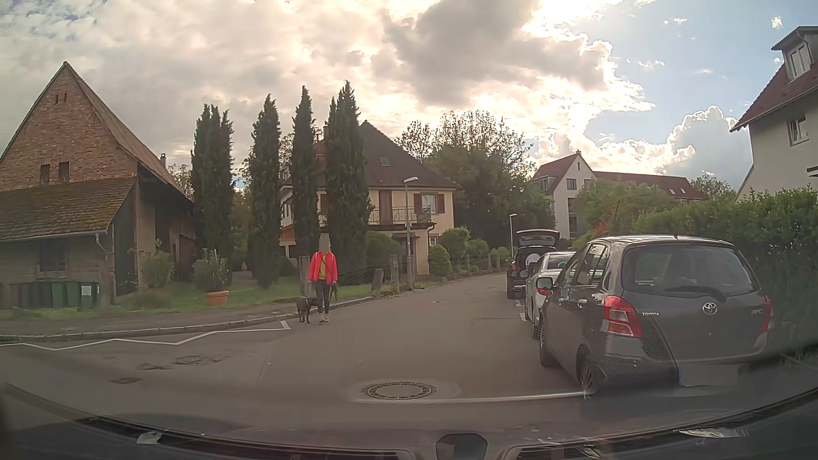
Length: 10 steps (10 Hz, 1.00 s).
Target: Follow the waypoints while adhering to traffic rules and regulations
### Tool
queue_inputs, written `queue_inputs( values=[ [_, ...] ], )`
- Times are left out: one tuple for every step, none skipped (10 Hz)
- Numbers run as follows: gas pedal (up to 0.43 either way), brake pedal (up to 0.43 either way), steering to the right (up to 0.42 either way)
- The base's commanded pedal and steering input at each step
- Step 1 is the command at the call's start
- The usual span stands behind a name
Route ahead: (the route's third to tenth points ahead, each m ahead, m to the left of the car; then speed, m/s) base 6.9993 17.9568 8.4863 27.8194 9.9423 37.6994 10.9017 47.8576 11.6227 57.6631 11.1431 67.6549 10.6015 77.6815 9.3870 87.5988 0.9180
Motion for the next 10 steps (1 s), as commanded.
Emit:
queue_inputs(
  values=[
    [0.339, 0.0, -0.676],
    [0.339, 0.0, -0.689],
    [0.339, 0.0, -0.7],
    [0.339, 0.0, -0.712],
    [0.331, 0.0, -0.725],
    [0.331, 0.0, -0.735],
    [0.331, 0.0, -0.753],
    [0.331, 0.0, -0.767],
    [0.319, 0.0, -0.773],
    [0.287, 0.0, -0.773]
  ],
)
